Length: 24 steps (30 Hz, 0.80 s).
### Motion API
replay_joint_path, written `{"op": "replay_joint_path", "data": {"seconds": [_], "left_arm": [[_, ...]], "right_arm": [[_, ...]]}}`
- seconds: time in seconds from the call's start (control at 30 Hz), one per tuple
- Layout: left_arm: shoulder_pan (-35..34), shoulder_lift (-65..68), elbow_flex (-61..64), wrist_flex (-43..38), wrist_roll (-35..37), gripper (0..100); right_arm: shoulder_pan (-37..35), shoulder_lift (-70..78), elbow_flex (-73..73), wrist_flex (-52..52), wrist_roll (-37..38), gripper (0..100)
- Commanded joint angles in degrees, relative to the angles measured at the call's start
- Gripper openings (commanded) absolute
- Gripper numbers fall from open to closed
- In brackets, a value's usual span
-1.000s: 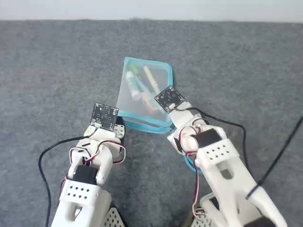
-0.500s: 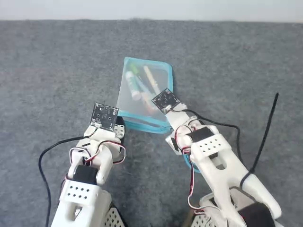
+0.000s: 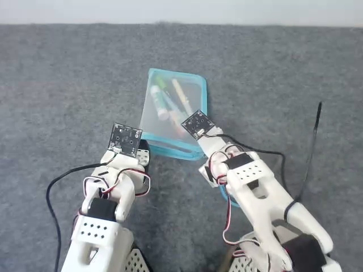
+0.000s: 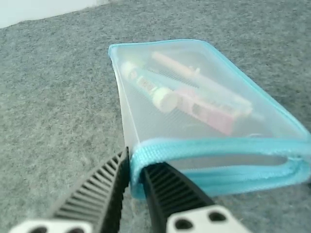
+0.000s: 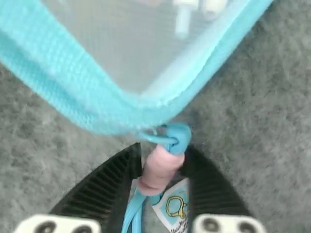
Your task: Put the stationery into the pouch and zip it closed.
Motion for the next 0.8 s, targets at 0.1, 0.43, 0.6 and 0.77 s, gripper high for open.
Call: {"op": "replay_joint_path", "data": {"seconds": [0.1,0.43,0.6,0.77], "left_arm": [[-0.5,-0.1,-1.1,-2.3,0.2,1],[-0.2,-0.1,-1.1,-2.5,0.2,1],[-0.2,-0.1,-1.1,-2.5,0.2,1],[-0.2,-0.1,-1.1,-2.5,0.2,1]], "right_arm": [[2.9,-5.3,-1.1,3.9,0.9,0.6],[4.5,-39.8,3.9,26.1,3.6,0.6],[5.6,-42.9,7.6,28.9,7.7,4.4],[5.0,-36.1,4.8,28.9,7.9,25.8]]}}
